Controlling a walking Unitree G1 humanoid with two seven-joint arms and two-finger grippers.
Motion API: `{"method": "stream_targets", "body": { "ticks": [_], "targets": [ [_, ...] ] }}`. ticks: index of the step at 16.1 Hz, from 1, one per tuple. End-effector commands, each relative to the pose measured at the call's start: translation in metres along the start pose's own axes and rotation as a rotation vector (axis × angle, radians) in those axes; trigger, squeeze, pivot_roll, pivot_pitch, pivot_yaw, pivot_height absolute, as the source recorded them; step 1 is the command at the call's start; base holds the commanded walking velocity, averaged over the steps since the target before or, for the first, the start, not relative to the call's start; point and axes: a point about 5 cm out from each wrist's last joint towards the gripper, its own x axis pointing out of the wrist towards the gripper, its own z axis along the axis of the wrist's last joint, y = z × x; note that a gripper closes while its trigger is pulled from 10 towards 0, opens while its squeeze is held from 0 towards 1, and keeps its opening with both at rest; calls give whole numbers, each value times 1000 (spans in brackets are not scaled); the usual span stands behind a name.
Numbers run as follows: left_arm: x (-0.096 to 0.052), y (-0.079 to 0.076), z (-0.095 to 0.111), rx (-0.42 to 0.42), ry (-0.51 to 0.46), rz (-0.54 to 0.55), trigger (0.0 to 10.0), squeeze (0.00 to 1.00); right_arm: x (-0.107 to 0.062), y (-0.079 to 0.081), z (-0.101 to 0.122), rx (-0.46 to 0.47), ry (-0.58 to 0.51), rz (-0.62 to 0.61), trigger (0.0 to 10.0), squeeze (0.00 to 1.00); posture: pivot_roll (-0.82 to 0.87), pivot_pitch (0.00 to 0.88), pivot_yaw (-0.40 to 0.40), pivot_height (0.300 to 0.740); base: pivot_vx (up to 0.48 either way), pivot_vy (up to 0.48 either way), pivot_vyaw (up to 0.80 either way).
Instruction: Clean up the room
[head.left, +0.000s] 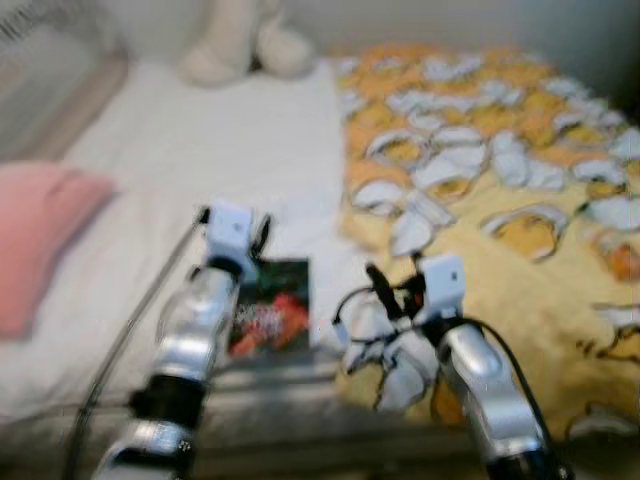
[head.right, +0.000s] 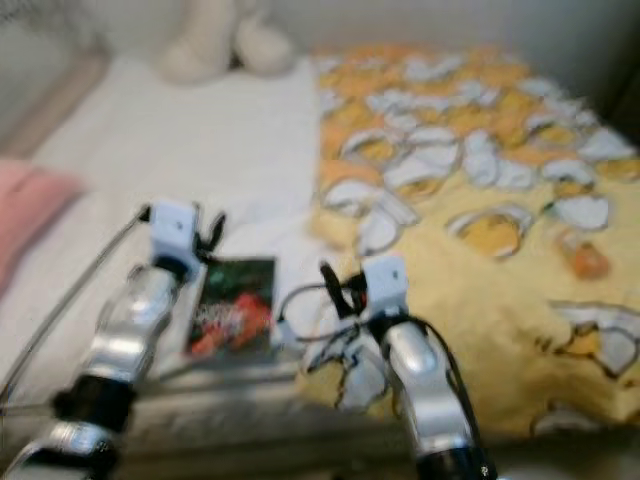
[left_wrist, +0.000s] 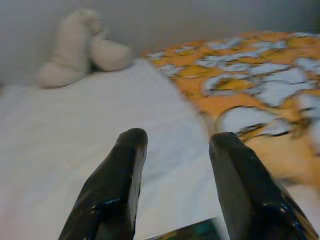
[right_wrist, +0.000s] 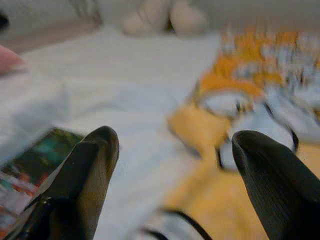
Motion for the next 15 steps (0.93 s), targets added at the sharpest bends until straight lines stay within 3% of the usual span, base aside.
{"method": "stream_targets", "body": {
  "ticks": [1,7,8,10,11,15],
  "targets": [
    [-2,16,2,5,-2,50,10000,0,7,7,4,55,15,50,10000,8,-94,0,34,740,0,0,0],
    [-18,24,-4,32,25,72,10000,0,21,31,-28,251,190,157,10000,12,-36,45,38,740,0,0,0],
    [-25,28,-6,32,40,67,10000,0,25,39,-37,315,242,180,10000,8,-6,86,42,740,0,480,0],
    [-33,35,-4,73,35,81,10000,0,27,47,-44,339,277,194,10000,12,12,113,45,740,0,480,0],
    [-40,41,-2,93,38,94,10000,0,30,50,-48,394,301,188,10000,8,42,163,51,740,0,0,0],
    [-56,52,4,97,56,131,10000,0,39,55,-53,369,321,159,10000,12,71,269,50,740,0,0,0]
  ]
}}
